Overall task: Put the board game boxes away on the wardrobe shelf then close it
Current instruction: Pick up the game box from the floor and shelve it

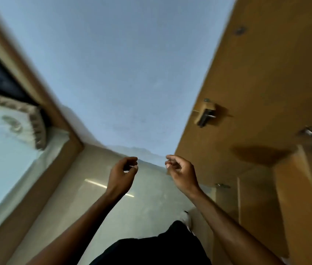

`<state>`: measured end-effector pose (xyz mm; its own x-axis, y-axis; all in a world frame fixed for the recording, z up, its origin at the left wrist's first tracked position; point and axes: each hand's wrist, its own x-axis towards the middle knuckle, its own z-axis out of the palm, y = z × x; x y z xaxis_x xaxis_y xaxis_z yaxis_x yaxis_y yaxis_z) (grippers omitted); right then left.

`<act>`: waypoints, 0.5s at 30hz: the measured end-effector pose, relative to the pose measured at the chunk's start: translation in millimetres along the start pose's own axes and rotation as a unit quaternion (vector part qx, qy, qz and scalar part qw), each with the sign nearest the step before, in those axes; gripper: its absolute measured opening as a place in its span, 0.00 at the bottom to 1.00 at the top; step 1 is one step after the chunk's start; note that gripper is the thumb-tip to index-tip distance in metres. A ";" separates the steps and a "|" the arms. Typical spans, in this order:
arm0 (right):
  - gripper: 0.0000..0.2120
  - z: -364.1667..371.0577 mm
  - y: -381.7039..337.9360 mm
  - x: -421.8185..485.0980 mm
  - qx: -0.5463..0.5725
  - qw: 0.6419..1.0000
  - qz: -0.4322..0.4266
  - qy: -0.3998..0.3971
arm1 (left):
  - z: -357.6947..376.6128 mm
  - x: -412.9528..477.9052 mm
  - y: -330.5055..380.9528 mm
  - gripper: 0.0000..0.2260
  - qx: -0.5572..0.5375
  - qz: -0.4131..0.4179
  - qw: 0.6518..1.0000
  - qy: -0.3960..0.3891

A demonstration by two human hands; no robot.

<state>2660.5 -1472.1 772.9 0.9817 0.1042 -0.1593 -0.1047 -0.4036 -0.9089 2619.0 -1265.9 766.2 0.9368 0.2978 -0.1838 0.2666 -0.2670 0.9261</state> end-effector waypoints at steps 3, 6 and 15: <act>0.11 71.1 -31.3 4.1 -0.005 0.997 -0.020 -0.077 | -69.0 -15.1 -34.5 0.10 -0.001 -0.041 0.996 0.073; 0.10 149.2 -61.2 4.2 -0.029 0.983 -0.049 -0.172 | -135.6 -39.2 -67.8 0.09 -0.031 -0.088 0.980 0.178; 0.11 395.8 -149.4 -31.4 -0.088 0.876 -0.140 -0.453 | -308.4 -132.9 -151.1 0.09 -0.105 -0.203 0.866 0.445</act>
<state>2582.4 -1055.4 761.1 0.4281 0.8677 -0.2525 0.2245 -0.3727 -0.9004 2384.2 -982.5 752.3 0.2041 0.9415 -0.2682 0.3991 0.1701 0.9010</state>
